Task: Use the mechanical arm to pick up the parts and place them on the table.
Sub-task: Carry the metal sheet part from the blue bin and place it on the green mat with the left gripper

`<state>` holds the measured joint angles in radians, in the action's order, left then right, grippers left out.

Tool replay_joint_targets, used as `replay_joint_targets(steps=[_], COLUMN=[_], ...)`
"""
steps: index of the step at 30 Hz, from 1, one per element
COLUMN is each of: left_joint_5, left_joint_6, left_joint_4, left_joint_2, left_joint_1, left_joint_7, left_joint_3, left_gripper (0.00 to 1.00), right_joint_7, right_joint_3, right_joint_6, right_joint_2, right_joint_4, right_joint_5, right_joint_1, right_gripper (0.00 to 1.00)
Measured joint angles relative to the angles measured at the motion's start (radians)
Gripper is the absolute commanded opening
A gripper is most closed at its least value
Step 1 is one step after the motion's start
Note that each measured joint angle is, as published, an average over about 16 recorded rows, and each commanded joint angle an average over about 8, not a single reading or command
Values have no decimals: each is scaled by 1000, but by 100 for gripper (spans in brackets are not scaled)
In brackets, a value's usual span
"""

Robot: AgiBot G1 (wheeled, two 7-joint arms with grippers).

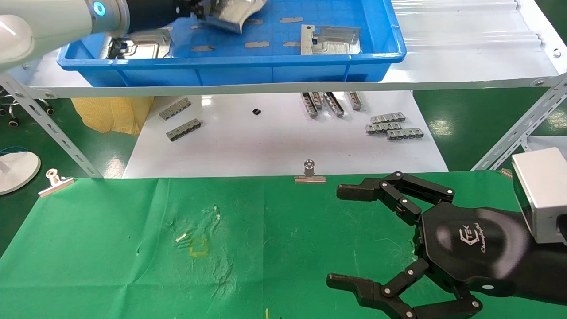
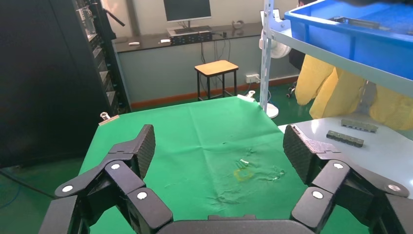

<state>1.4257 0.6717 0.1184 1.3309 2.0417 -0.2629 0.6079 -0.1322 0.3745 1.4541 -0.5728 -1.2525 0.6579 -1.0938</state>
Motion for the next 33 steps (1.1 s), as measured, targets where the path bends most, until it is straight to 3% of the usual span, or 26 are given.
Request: replay_joint_targets(steps=[10, 26, 33], left_joint_5=[-105, -272, -363], left_joint_6=[186, 717, 888], left_joint_4=[42, 88, 193], left_joint_2=[-103, -383, -519], left_joint_1=[-9, -85, -163], left_joint_7=[117, 450, 557], left_joint_3=[-65, -163, -169], left_gripper=[0, 0, 0], right_joint_7=[0, 0, 0], right_joint_3=[0, 0, 0], right_joint_6=[0, 0, 0], right_joint_2=[0, 0, 0], right_joint_4=[0, 0, 0], right_joint_5=[0, 0, 0], right_joint_1=[0, 0, 0], right_gripper=[100, 100, 100])
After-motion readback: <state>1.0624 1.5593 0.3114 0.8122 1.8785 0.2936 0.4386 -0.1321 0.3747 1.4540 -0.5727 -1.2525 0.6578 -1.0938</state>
